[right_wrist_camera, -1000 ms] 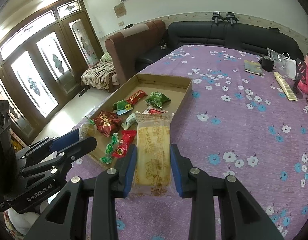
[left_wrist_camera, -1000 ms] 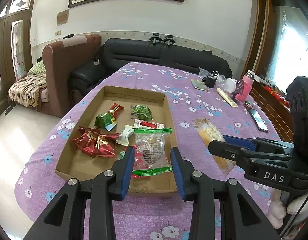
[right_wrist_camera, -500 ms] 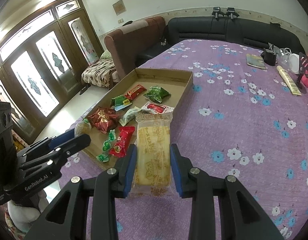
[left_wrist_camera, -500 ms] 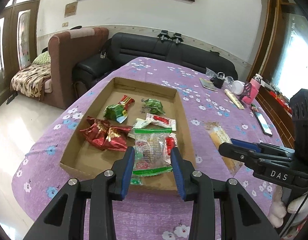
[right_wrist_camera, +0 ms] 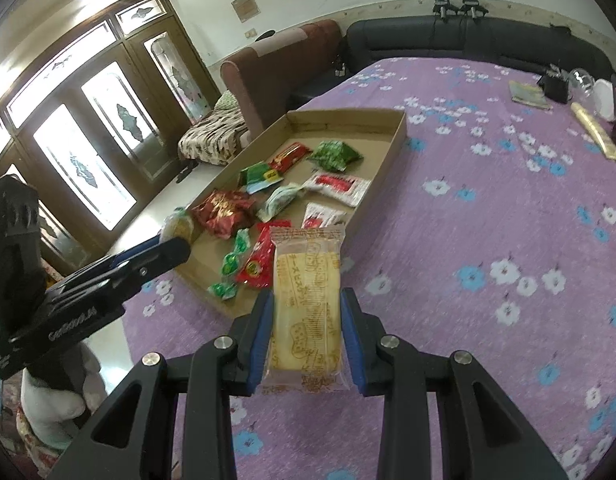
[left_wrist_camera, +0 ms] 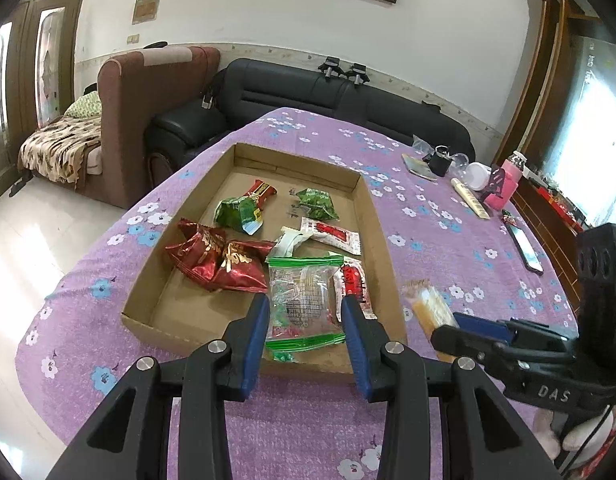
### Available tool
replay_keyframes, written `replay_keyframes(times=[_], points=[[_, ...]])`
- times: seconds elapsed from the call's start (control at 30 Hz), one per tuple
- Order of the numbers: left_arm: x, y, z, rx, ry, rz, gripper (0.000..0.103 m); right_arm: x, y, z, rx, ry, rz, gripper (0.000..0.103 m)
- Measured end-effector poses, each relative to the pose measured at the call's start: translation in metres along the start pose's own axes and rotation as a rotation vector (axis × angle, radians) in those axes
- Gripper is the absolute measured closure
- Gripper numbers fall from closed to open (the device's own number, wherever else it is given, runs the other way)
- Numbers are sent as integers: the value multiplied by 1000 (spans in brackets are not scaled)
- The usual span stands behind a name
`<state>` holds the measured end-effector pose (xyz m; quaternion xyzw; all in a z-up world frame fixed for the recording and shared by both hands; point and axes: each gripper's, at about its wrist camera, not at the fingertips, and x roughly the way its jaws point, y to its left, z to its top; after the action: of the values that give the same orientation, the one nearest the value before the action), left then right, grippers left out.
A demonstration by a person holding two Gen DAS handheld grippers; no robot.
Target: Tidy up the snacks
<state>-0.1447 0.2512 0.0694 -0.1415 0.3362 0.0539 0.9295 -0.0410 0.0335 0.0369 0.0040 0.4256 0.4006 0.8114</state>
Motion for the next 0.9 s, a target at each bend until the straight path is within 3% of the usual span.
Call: replay_keyframes(times=[0.5,0.9], points=[[9,18,19,-35,-25,-12,64,16,13,16,1,28,0,70],[44,9,18,13,81,-19,61,21,-1,17,60,27,10,70]])
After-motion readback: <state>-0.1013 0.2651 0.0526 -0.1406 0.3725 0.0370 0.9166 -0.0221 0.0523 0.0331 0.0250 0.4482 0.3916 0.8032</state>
